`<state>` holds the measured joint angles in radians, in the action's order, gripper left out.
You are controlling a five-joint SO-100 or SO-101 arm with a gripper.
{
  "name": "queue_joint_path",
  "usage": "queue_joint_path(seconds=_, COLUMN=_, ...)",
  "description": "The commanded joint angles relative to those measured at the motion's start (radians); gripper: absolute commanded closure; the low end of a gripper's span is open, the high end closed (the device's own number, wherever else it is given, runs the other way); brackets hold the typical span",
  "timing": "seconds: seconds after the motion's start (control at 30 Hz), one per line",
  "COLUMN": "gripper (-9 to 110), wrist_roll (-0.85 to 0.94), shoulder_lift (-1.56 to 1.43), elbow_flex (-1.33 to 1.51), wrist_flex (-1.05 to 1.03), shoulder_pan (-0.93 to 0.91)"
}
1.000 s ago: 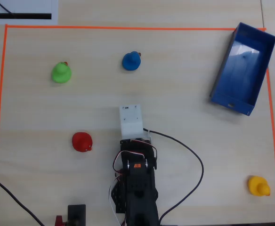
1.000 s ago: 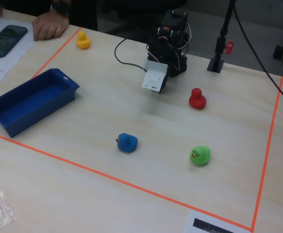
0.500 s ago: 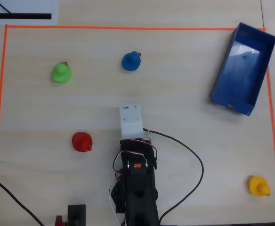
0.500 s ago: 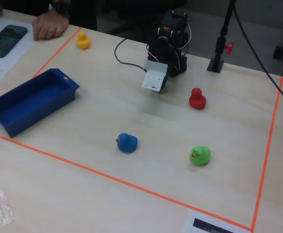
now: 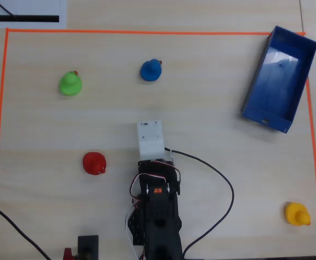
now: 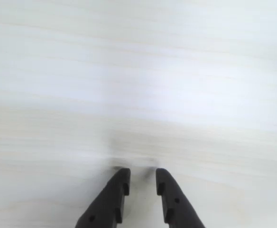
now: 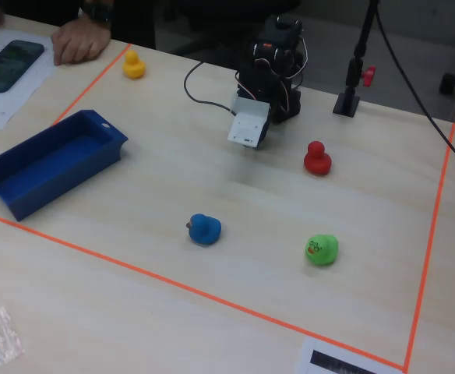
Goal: Grasp blue duck and put it into box.
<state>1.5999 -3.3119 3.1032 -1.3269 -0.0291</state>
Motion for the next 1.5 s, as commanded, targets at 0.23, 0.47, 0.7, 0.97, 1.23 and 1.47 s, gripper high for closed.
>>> queue_joint_path(seconds=0.23, gripper=98, wrist_roll=-0.003, shoulder_lift=0.000, elbow_flex=-0.003, wrist_flex=-0.029, shoulder_pan=0.008)
queue_joint_path(seconds=0.47, gripper=98, wrist_roll=-0.003, shoulder_lift=0.000, elbow_flex=-0.003, wrist_flex=-0.029, shoulder_pan=0.008)
queue_joint_path(seconds=0.7, gripper=101, wrist_roll=-0.003, shoulder_lift=0.000, elbow_flex=-0.003, wrist_flex=-0.029, shoulder_pan=0.008)
queue_joint_path(seconds=0.97, gripper=101, wrist_roll=-0.006, shoulder_lift=0.330, elbow_flex=-0.170, wrist_flex=0.253, shoulder_pan=-0.005)
queue_joint_path(seconds=1.23, gripper=97, wrist_roll=-0.359, shoulder_lift=1.247, elbow_flex=-1.043, wrist_flex=0.884, shoulder_pan=0.020)
queue_joint_path(seconds=1.47, gripper=71, wrist_roll=-0.253, shoulder_lift=1.841, elbow_flex=-1.536, wrist_flex=0.937, shoulder_pan=-0.031)
